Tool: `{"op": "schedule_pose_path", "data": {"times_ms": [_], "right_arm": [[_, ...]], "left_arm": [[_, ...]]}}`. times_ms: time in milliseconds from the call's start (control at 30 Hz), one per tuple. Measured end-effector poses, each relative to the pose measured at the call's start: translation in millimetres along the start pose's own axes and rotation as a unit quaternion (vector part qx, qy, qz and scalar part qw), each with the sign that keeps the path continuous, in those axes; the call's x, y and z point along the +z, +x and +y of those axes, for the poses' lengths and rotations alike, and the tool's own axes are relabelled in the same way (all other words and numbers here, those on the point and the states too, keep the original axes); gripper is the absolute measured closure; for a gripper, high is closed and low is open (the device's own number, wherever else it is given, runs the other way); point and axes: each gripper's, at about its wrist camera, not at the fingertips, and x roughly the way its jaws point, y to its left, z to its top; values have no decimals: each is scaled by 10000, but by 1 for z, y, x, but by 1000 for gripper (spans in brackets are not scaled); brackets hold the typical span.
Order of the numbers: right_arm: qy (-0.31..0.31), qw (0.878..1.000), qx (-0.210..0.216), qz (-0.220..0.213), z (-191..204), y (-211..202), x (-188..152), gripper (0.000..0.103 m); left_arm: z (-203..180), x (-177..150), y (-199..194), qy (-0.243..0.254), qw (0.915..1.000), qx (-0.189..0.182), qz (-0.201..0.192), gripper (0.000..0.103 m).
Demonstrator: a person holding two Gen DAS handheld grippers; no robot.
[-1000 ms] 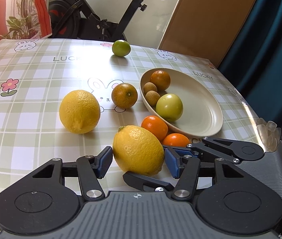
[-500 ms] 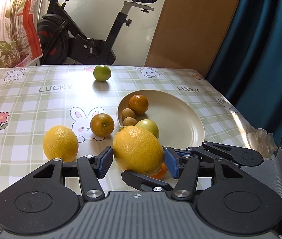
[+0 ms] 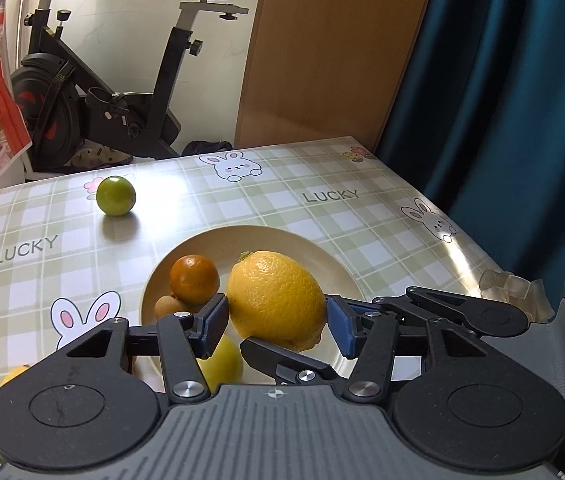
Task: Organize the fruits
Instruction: 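Lift the yellow lemon onto the beige plate and open both tools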
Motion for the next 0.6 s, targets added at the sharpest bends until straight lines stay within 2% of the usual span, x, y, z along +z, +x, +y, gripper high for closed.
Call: {"op": "schedule_pose_path", "data": {"times_ms": [300, 400, 600], "right_arm": [[62, 9994, -151, 296, -35, 30, 3, 47], [139, 9990, -119, 408, -39, 41, 0, 47], [161, 9992, -136, 352, -42, 46, 1, 47]], "left_arm": [[6, 9, 45, -18, 9989, 66, 467, 47], [10, 8, 50, -16, 9983, 116, 564, 47], [17, 10, 55, -114, 9980, 151, 597, 48]]}}
